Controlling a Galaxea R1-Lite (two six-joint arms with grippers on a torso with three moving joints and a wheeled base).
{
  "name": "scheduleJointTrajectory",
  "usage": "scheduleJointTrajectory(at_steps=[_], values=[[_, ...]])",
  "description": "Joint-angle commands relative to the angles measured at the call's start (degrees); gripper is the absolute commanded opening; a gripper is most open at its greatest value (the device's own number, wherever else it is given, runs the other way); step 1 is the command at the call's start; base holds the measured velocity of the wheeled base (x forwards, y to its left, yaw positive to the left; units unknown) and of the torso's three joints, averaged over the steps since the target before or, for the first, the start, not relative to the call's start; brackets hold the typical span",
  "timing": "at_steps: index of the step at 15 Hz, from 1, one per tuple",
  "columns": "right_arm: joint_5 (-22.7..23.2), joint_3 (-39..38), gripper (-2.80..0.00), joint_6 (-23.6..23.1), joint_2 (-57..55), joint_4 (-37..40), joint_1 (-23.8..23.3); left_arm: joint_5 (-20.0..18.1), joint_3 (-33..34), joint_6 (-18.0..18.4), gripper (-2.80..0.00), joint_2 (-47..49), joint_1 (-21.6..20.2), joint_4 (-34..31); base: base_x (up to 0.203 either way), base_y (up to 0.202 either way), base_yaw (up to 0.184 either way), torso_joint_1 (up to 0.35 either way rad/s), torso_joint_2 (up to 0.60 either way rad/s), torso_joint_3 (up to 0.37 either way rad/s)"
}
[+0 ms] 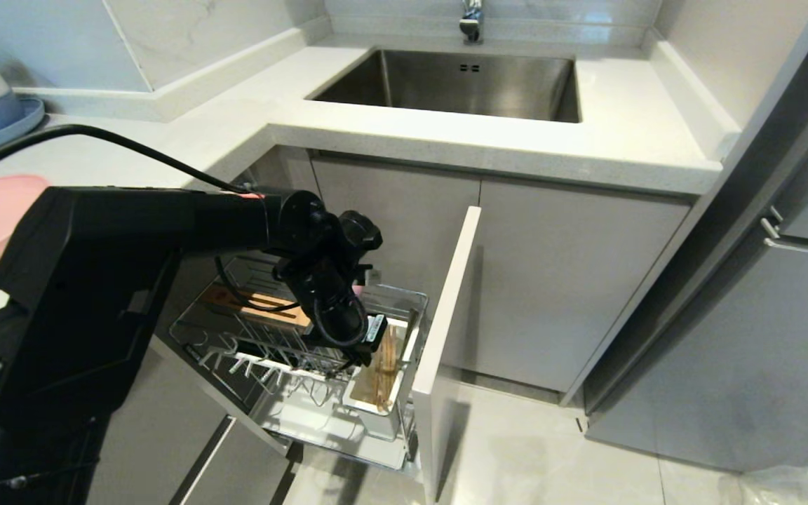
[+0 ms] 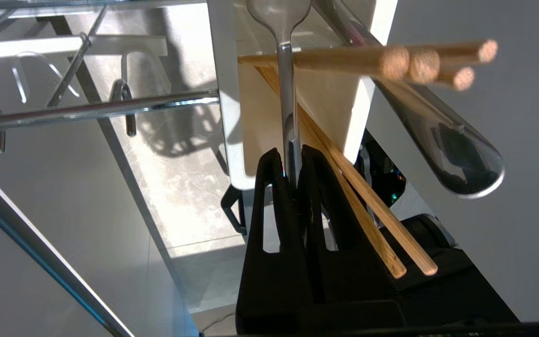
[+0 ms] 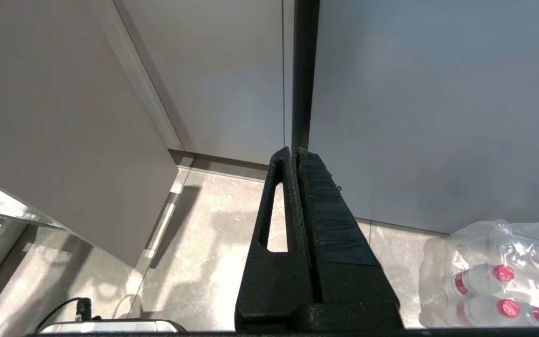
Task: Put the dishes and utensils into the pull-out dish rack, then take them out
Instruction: Pick up the fork and place it in the cupboard
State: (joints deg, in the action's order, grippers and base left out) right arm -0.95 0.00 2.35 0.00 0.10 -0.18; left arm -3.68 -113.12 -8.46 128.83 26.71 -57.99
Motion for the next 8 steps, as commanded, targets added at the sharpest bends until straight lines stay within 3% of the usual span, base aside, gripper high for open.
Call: scheduleJointTrajectory(at_steps=[1, 8], values=[[-0.02, -0.09, -2.80, 0.02, 0.00, -0.01, 0.01, -0.01, 0.00, -0.12, -2.80, 0.34, 0.01, -0.28, 0.000, 0.000, 0.000, 0.000, 0.00, 0.000], [-0.02, -0.09, -2.80, 0.02, 0.00, -0.01, 0.01, -0.10, 0.00, -0.15, -2.80, 1.69, 0.01, 0.42, 0.000, 0.000, 0.000, 0.000, 0.00, 0.000]])
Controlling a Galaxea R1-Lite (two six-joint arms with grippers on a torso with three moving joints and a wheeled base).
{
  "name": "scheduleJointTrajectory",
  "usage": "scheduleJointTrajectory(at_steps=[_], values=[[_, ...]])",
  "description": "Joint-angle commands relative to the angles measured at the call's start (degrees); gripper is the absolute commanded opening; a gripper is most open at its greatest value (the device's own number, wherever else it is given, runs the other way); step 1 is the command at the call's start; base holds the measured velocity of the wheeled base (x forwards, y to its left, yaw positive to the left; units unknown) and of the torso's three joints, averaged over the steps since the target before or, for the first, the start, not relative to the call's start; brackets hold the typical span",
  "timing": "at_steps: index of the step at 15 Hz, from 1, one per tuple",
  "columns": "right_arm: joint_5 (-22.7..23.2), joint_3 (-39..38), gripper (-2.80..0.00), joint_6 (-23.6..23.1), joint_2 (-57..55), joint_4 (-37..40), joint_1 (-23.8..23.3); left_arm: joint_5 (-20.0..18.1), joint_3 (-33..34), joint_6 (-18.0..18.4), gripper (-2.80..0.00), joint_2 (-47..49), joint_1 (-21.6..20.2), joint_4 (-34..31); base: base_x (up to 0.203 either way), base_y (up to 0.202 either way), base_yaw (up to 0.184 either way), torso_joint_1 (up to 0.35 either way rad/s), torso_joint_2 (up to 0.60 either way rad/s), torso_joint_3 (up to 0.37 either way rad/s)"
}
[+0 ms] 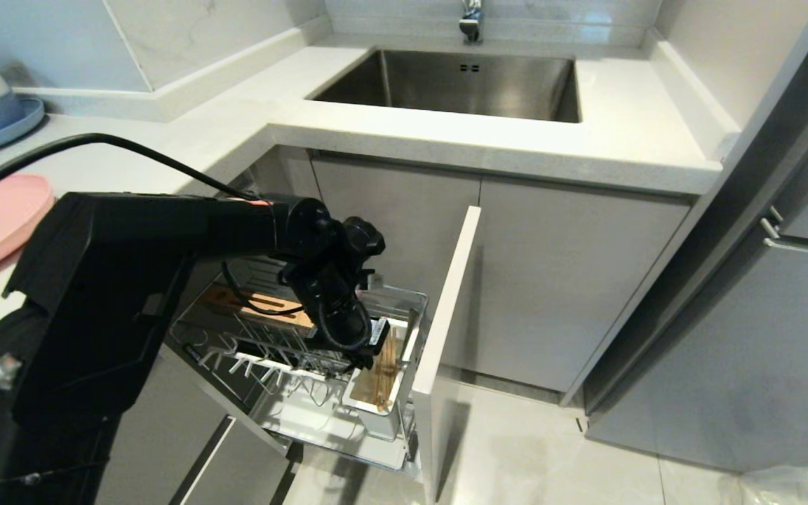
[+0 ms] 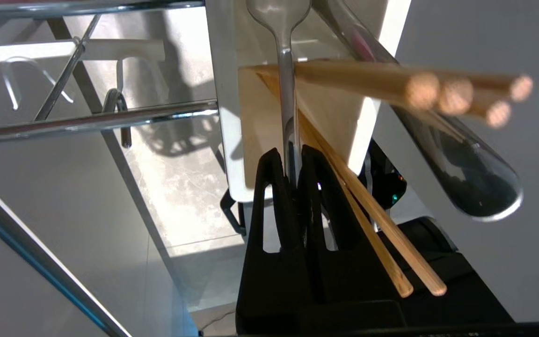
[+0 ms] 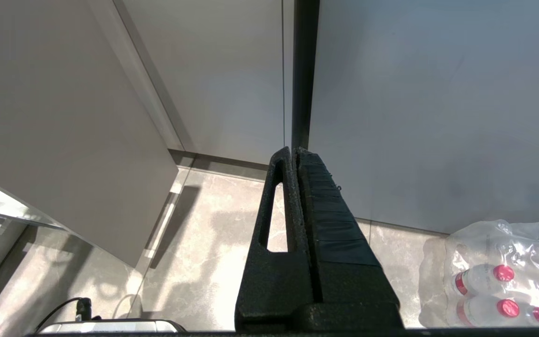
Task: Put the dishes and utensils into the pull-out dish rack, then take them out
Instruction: Pick up the fork and place it in the cupboard
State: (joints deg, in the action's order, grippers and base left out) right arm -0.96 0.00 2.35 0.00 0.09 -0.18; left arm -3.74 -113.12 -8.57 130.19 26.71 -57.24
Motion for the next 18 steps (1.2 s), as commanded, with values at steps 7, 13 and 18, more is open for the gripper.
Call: scheduleJointTrajectory(at_steps=[7, 13, 18], values=[[0.00, -0.09, -2.80, 0.02, 0.00, 0.00, 0.01, 0.14, 0.00, -0.22, -2.80, 1.47, 0.01, 0.47, 0.000, 0.000, 0.000, 0.000, 0.00, 0.000], [0.00, -0.09, -2.80, 0.02, 0.00, 0.00, 0.01, 0.23, 0.00, -0.31, -2.80, 1.56, 0.10, 0.47, 0.000, 0.000, 0.000, 0.000, 0.00, 0.000], [0.00, -0.09, -2.80, 0.02, 0.00, 0.00, 0.01, 0.31, 0.00, -0.31, 0.00, 1.36, 0.10, 0.47, 0.000, 0.000, 0.000, 0.000, 0.00, 0.000]])
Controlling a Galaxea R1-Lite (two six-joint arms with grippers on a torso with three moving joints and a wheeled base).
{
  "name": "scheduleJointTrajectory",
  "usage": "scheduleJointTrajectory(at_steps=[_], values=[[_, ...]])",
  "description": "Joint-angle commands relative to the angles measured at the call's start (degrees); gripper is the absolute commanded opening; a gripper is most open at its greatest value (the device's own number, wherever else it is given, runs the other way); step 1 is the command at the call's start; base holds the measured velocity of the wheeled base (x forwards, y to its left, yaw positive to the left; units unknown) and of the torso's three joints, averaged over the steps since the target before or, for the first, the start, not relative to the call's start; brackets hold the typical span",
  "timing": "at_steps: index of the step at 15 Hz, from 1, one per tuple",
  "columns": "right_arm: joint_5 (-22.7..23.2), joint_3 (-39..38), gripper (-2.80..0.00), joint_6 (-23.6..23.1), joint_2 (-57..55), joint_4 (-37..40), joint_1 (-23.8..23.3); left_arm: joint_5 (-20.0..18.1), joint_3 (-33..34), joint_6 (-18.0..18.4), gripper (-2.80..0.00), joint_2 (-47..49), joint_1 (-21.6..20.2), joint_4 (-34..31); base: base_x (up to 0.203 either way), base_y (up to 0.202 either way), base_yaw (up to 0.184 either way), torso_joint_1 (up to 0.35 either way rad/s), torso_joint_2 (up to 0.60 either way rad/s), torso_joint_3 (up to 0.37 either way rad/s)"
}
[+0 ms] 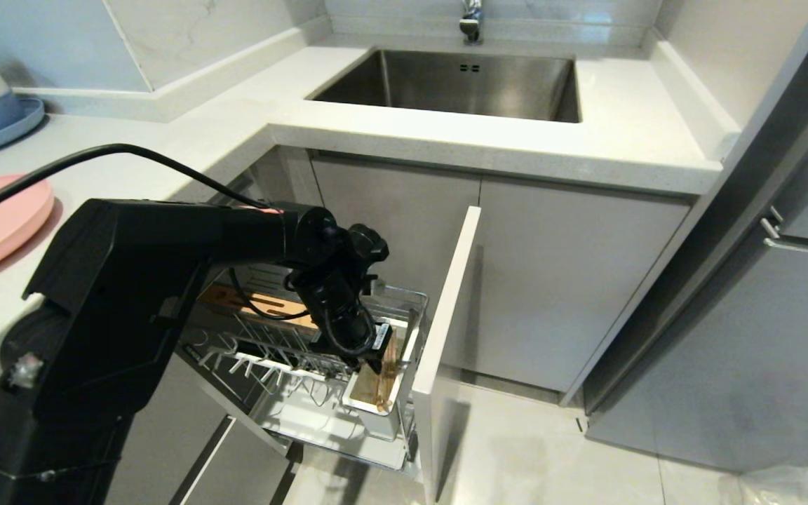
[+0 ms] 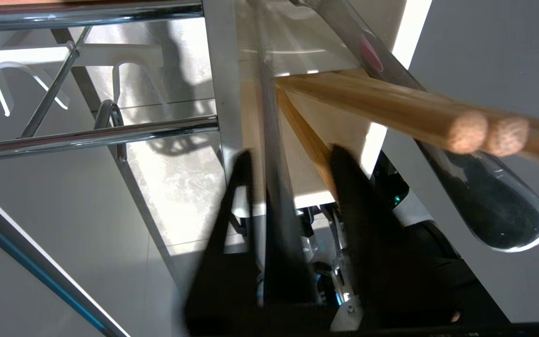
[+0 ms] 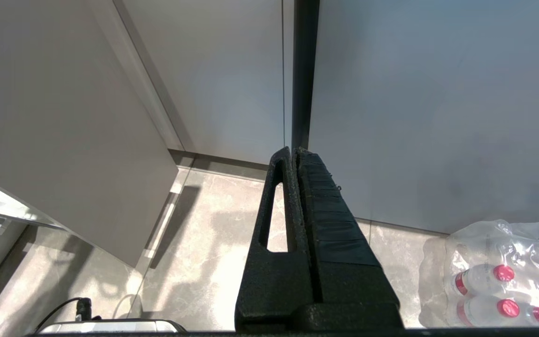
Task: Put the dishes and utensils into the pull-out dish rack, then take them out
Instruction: Pick up the fork and place it in the cupboard
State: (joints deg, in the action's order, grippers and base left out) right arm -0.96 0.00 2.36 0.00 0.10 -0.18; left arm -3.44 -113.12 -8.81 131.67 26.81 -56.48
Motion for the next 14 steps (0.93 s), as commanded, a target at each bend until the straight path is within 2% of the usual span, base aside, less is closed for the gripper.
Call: scheduleJointTrajectory(at_steps=[1, 7, 14], values=[[0.00, -0.09, -2.80, 0.02, 0.00, -0.01, 0.01, 0.01, 0.00, -0.06, 0.00, -0.19, 0.00, -0.30, 0.000, 0.000, 0.000, 0.000, 0.00, 0.000], [0.00, -0.09, -2.80, 0.02, 0.00, -0.01, 0.01, 0.88, 0.00, -0.24, 0.00, -2.14, 0.00, -0.37, 0.000, 0.000, 0.000, 0.000, 0.00, 0.000], [0.00, -0.09, -2.80, 0.02, 0.00, -0.01, 0.01, 7.07, 0.26, -2.73, 0.00, -10.37, 0.48, -2.90, 0.000, 0.000, 0.000, 0.000, 0.00, 0.000]])
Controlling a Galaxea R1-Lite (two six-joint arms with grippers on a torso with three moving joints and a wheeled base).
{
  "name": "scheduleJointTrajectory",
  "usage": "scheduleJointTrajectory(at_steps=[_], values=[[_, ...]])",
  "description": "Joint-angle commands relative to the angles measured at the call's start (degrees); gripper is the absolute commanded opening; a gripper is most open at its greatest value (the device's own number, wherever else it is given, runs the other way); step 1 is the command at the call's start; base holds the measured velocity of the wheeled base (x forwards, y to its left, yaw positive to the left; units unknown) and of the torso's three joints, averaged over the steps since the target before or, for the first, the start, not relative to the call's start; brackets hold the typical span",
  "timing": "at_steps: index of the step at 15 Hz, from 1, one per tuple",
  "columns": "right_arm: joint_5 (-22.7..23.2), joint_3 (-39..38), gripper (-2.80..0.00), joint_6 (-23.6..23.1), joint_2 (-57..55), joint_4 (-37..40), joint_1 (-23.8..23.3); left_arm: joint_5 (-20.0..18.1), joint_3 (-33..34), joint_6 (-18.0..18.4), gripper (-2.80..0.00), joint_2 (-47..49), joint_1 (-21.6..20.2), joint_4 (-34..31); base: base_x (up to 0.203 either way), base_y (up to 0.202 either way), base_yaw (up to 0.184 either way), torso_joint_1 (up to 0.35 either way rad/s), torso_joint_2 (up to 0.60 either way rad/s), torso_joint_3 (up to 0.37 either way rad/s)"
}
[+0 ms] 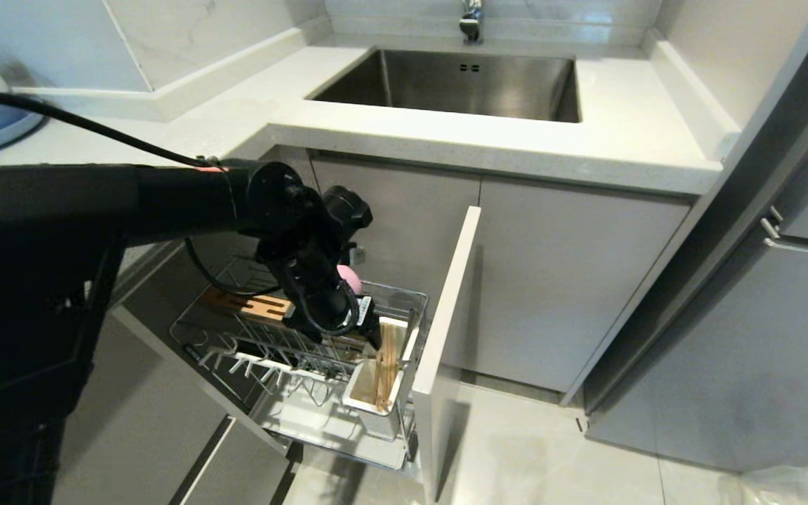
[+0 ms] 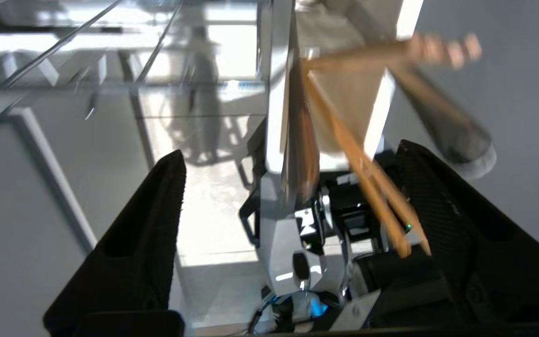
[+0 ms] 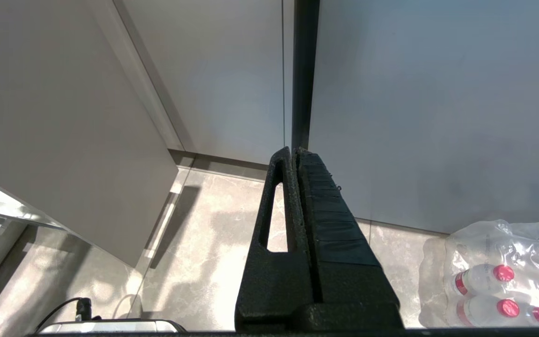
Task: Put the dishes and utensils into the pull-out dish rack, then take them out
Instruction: Pick up the fork and place it in the cupboard, then pick up the plate and place it in the cupboard
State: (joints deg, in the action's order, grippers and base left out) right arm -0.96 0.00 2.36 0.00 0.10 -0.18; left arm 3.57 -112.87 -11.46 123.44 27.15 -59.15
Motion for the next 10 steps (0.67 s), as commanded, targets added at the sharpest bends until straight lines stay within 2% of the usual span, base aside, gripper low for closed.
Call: scheduleJointTrajectory(at_steps=[1, 2, 10], values=[[0.00, -0.09, -2.80, 0.01, 0.00, -0.01, 0.01, 0.22, 0.02, -0.08, 0.00, -3.52, 0.25, -1.28, 0.000, 0.000, 0.000, 0.000, 0.00, 0.000], [0.00, -0.09, -2.80, 0.01, 0.00, -0.01, 0.01, 0.27, 0.04, -0.12, -2.80, -5.08, 0.42, -1.97, 0.000, 0.000, 0.000, 0.000, 0.00, 0.000], [0.00, -0.09, -2.80, 0.01, 0.00, -0.01, 0.01, 0.92, 0.50, -1.19, -2.80, -16.38, 0.62, -3.49, 0.000, 0.000, 0.000, 0.000, 0.00, 0.000]])
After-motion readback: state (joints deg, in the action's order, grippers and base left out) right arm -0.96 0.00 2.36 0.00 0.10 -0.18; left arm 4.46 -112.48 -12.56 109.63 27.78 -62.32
